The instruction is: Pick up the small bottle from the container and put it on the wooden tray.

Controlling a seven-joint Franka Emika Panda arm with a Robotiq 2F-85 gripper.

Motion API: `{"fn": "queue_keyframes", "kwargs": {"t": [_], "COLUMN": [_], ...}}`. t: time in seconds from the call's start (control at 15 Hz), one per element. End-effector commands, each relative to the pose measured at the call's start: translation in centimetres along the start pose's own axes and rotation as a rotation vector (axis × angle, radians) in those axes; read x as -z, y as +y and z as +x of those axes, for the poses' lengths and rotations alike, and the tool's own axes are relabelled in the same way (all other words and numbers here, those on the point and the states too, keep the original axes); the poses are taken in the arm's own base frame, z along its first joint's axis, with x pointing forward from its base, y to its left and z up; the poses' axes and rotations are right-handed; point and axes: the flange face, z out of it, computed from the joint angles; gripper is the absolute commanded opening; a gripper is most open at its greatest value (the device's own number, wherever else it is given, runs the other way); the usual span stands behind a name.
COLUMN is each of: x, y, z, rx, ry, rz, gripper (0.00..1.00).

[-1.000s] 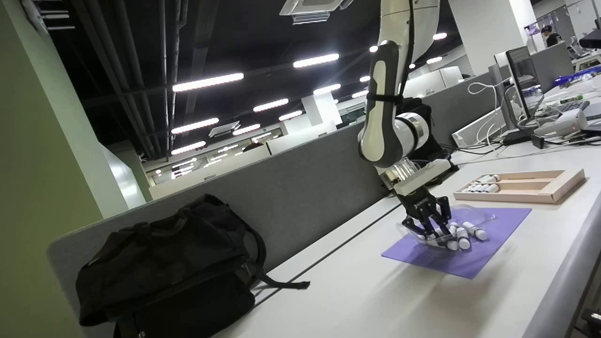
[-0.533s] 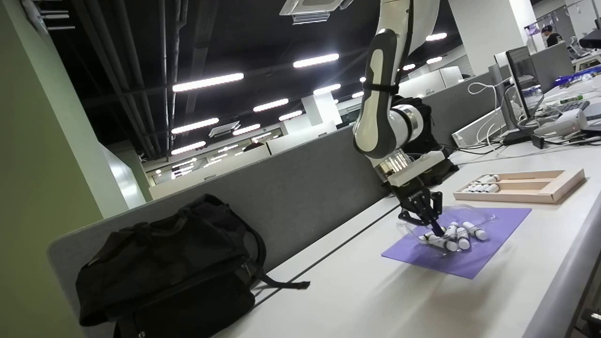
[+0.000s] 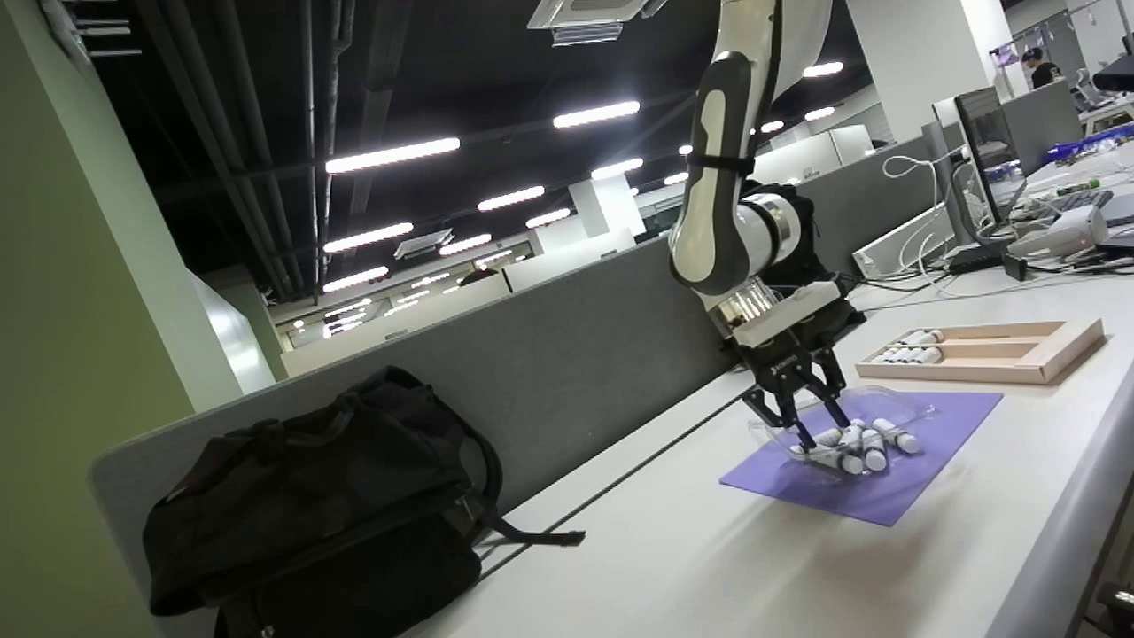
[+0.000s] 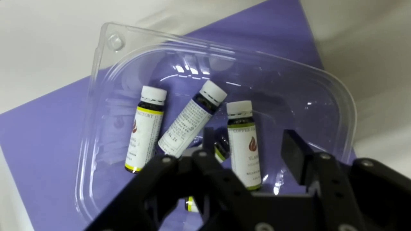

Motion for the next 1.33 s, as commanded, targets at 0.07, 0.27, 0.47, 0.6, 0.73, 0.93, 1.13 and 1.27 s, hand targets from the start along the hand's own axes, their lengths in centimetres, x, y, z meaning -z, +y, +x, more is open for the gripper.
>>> {"fn": "queue_keyframes", "kwargs": {"t": [0.07,0.27,0.47,0.6,0.73,0.93,1.13,1.27], "x": [-0.7,-1.8,-2.5,-2.9,-3.2,-3.4,-3.5,-3.2], "y": [0.1,-0.3,-0.1,0.1,0.2,0.4,0.5,0.5], "z": [0.0,-0.2,-0.6,-0.8,-1.0,-1.0,-1.0,-1.0], "rx": [0.031,0.068,0.083,0.082,0.076,0.076,0.076,0.074], "ry": [0.107,0.185,0.202,0.182,0.148,0.133,0.122,0.12], "rz": [0.012,0.01,0.001,-0.004,-0.006,-0.018,-0.022,-0.017], "gripper": [0.95,1.0,1.0,1.0,1.0,0.74,0.53,0.4]}}
